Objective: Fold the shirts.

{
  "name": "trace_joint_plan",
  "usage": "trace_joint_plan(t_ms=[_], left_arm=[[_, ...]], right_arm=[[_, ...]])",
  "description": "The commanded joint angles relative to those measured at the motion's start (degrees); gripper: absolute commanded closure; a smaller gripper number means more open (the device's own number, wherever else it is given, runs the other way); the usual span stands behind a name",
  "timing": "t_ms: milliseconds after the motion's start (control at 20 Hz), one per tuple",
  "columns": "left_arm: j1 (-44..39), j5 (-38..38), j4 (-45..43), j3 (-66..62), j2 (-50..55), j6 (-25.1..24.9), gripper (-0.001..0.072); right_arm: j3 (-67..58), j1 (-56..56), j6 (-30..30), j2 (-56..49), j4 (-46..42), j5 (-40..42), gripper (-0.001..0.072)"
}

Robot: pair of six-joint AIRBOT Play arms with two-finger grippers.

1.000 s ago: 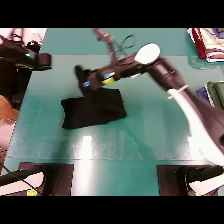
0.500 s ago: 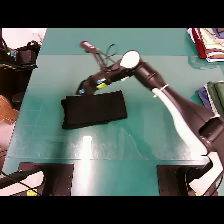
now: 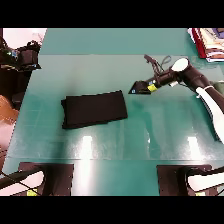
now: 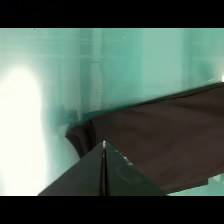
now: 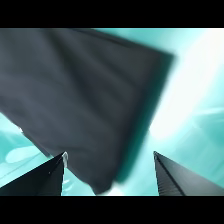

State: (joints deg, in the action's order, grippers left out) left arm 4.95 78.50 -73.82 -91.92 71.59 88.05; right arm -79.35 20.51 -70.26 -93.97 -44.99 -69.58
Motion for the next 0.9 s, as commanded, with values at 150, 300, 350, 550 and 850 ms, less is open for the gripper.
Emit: trace_joint_plan(t_ms=[150, 300, 350, 550, 850], left_arm=[[0.02, -0.57, 1.03, -0.02, -0.04, 0.02, 0.0682], [0.02, -0.94, 1.03, -0.02, 0.13, 0.0, 0.0682], [0.02, -0.92, 1.03, -0.02, 0.2, 0.0, 0.0683], [0.02, -0.92, 4.72, 0.5, 0.24, -0.02, 0.0683], [-2.99, -0.85, 8.13, 0.52, 0.24, 0.0, 0.0684]], right_arm=[[7.43, -0.44, -1.07, -6.64, 11.21, 1.01, 0.0104], [2.4, 5.97, -1.05, -12.35, 15.43, 0.72, 0.0121], [0.2, 8.11, -1.07, -14.01, 16.63, 0.7, 0.0121], [-8.85, 14.32, 0.02, -19.32, 18.12, 0.42, 0.0375], [-17.62, 10.21, 2.32, -17.99, 17.81, 0.17, 0.0693]])
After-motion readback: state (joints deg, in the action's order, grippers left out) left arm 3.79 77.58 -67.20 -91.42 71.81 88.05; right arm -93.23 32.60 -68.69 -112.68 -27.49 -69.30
